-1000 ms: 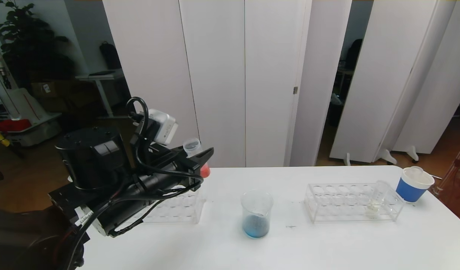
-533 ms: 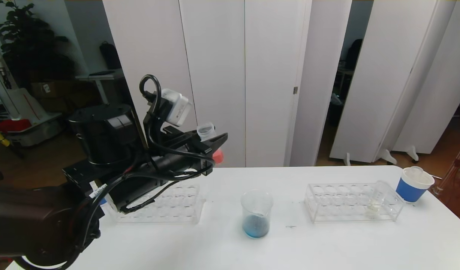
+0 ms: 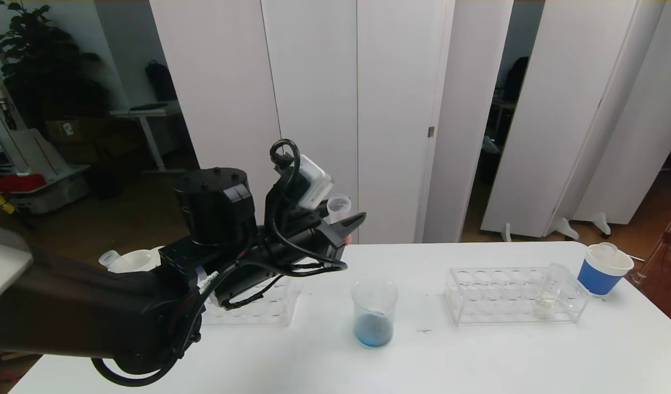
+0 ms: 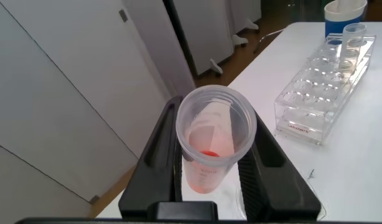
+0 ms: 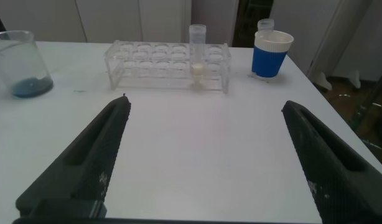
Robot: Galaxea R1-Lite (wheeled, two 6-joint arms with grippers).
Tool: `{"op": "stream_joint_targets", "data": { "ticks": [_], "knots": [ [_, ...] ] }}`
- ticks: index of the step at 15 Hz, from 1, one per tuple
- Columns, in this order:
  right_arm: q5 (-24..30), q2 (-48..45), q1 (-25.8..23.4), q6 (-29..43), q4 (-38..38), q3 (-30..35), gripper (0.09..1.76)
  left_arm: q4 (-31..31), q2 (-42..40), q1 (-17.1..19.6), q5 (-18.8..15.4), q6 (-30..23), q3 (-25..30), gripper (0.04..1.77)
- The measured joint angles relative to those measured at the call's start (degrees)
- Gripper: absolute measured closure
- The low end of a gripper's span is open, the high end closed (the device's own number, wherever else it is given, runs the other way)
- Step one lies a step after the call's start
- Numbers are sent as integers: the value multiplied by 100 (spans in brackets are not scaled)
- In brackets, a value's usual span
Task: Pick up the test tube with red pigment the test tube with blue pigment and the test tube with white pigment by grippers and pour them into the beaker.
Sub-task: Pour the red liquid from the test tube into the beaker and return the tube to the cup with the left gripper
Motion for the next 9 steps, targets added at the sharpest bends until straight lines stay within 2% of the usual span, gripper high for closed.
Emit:
{"op": "stream_joint_targets", "data": {
  "ticks": [4,7,9],
  "knots": [
    [-1,0,2,0,2,0,10,-79,279,-11,-617,861,-22,122],
    [0,0,0,-2,0,0,10,-189,539,-9,-672,1610,-45,122],
    [2,0,0,0,0,0,10,-484,690,-11,-818,1831,-30,122]
  ]
}}
